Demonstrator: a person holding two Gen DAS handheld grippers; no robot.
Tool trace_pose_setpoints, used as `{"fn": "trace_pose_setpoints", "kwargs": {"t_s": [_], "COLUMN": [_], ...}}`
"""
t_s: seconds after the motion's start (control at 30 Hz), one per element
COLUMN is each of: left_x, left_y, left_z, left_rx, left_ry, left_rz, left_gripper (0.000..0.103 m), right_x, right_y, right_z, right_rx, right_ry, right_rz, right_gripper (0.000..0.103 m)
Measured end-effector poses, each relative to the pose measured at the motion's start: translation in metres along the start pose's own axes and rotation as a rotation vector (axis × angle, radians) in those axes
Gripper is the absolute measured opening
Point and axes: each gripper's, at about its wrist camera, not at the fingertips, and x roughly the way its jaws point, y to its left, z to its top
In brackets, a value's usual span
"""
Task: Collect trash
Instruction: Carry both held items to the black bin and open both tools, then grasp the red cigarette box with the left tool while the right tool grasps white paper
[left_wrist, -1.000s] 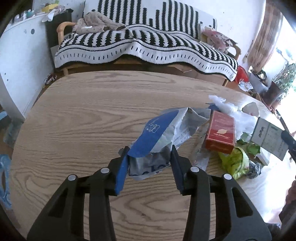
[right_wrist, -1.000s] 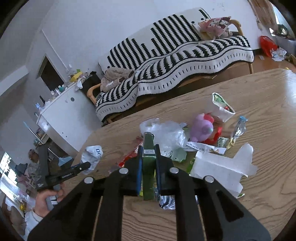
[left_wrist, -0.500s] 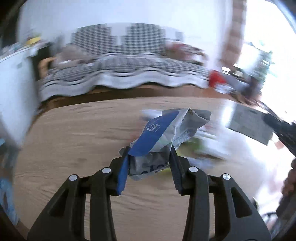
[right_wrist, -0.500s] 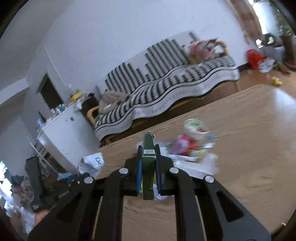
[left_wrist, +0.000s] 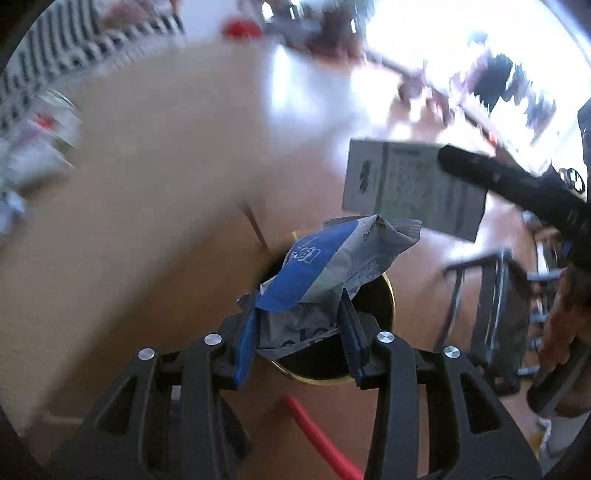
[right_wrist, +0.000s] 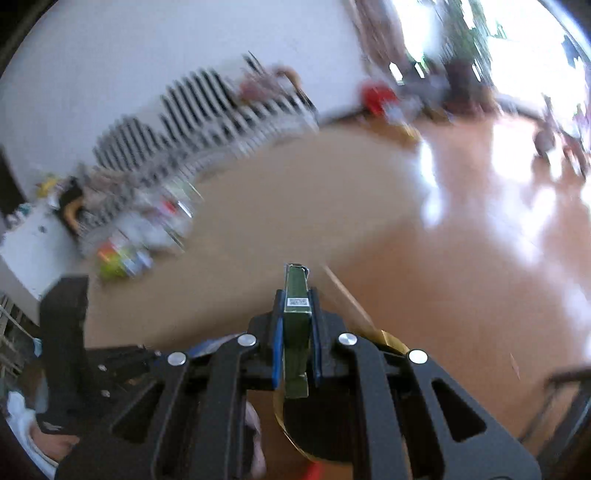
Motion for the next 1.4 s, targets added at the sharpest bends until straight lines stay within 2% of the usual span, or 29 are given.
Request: {"fn": "trace_pose_setpoints", "kwargs": {"t_s": [0.1, 0.17, 0.37, 0.4, 0.43, 0.47, 0.5, 0.53, 0.57, 0.63, 0.73, 0.87, 0.97, 1.1, 1.23, 1.3, 1.4], "left_x": [0.035, 0.047, 0.064, 0.067, 0.072, 0.074, 0.075, 0.075, 0.076, 0.073, 0.048, -0.007, -0.064, -0.128, -0.166, -0.179, -0.193], "left_y": [-0.010, -0.012, -0.004, -0.003, -0.010, -0.016, -0.014, -0.015, -0.016, -0.014, -0.011, 0.013, 0.051, 0.138, 0.242, 0.293, 0.338], "left_z": [-0.008, -0.008, -0.005, -0.007, -0.005, -0.005, -0.006, -0.006, -0.006, -0.004, 0.001, 0.012, 0.013, -0.004, -0.030, -0.041, -0.043], "left_rx": [0.025, 0.043, 0.044, 0.051, 0.052, 0.043, 0.028, 0.025, 0.036, 0.051, 0.049, -0.021, -0.092, -0.250, -0.438, -0.520, -0.583], "left_ry": [0.086, 0.110, 0.151, 0.160, 0.165, 0.171, 0.173, 0.169, 0.175, 0.161, 0.047, -0.086, -0.216, -0.323, -0.336, -0.316, -0.328], "left_rz": [0.006, 0.022, 0.029, 0.021, 0.019, 0.011, -0.005, -0.001, 0.018, 0.058, 0.099, 0.093, 0.140, 0.324, 0.529, 0.574, 0.608], "left_gripper": [0.039, 0.039, 0.039, 0.041, 0.055, 0.068, 0.098, 0.097, 0.097, 0.097, 0.097, 0.097, 0.097, 0.097, 0.097, 0.097, 0.097], "right_x": [0.022, 0.030, 0.052, 0.054, 0.055, 0.056, 0.058, 0.058, 0.055, 0.048, 0.035, 0.023, 0.026, 0.042, 0.081, 0.103, 0.136], "right_y": [-0.037, -0.051, -0.069, -0.074, -0.077, -0.075, -0.078, -0.081, -0.084, -0.087, -0.088, -0.070, -0.039, 0.028, 0.117, 0.154, 0.200], "right_z": [-0.034, -0.049, -0.055, -0.058, -0.058, -0.055, -0.050, -0.048, -0.048, -0.044, -0.037, -0.024, -0.010, 0.017, 0.051, 0.067, 0.091], "right_rx": [0.090, 0.126, 0.176, 0.192, 0.211, 0.227, 0.236, 0.242, 0.242, 0.249, 0.250, 0.174, 0.124, 0.000, -0.155, -0.209, -0.258], "right_ry": [0.075, 0.097, 0.137, 0.143, 0.146, 0.151, 0.156, 0.153, 0.142, 0.114, 0.045, -0.055, -0.080, -0.096, -0.084, -0.071, -0.052], "right_rz": [-0.021, -0.023, -0.018, -0.018, -0.017, -0.014, -0.018, -0.035, -0.050, -0.060, -0.082, -0.098, -0.044, 0.052, 0.141, 0.149, 0.145], "right_gripper": [0.012, 0.012, 0.012, 0.012, 0.012, 0.022, 0.059, 0.085, 0.095, 0.097, 0.097, 0.097, 0.097, 0.097, 0.097, 0.097, 0.097]}}
